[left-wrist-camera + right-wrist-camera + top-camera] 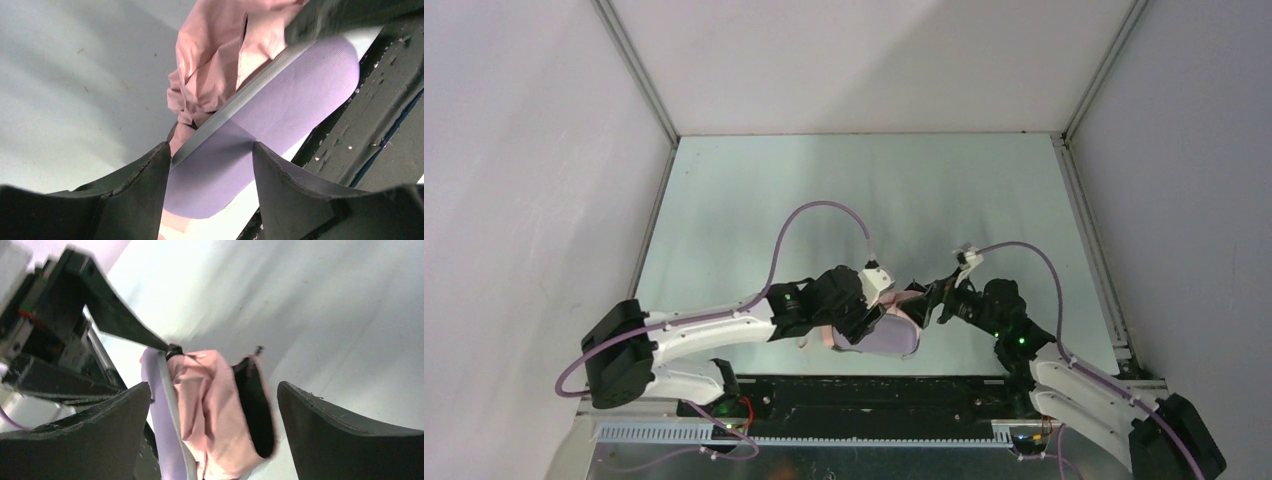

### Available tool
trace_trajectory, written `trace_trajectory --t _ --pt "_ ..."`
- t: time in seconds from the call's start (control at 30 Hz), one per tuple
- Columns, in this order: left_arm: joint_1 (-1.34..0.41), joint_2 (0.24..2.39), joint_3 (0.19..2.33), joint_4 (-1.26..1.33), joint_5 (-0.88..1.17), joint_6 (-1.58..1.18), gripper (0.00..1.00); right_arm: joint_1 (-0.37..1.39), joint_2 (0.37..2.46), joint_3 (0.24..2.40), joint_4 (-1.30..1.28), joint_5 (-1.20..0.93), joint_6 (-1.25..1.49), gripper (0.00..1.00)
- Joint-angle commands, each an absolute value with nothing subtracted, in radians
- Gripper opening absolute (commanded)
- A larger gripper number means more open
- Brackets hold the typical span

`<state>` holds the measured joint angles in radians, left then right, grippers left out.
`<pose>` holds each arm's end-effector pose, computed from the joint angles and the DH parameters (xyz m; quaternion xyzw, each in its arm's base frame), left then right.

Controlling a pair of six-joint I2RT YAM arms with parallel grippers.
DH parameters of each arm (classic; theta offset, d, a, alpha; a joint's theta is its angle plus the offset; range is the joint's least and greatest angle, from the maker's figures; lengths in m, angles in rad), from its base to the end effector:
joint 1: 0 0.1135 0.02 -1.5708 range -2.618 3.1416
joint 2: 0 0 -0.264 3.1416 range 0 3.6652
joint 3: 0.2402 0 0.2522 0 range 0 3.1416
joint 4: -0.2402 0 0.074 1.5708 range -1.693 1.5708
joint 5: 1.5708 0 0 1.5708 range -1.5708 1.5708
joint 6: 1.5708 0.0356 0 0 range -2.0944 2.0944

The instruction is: Put away the umbrella

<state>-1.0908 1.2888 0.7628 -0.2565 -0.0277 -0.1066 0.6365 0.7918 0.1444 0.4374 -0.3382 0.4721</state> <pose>0.1238 -0.2357 0.2187 0.4315 0.8162 -0.2058 0.3244 0.1308 0.1113 0.1791 -0.1684 0.7550 0.4376 0.4584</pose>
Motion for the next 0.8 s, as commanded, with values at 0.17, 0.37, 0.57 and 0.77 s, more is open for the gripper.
trace_trajectory --t 0.17,0.37,0.57,0.77 --pt "-1.087 1.166 0.695 -0.237 -0.085 -0.209 0.68 0.476 0.562 0.15 0.113 -0.236 0.803 1.0" --pt "-1.086 1.197 0.72 -0.239 -0.08 -0.197 0.67 0.465 0.407 0.152 -0.033 -0.25 0.782 0.99" --pt "-1.086 1.261 0.746 -0.236 -0.077 -0.187 0.63 0.463 0.396 0.179 -0.107 -0.304 0.729 0.89" --pt "-1.086 1.308 0.771 -0.265 -0.109 -0.181 0.58 0.474 0.591 0.234 -0.039 -0.376 0.67 0.58"
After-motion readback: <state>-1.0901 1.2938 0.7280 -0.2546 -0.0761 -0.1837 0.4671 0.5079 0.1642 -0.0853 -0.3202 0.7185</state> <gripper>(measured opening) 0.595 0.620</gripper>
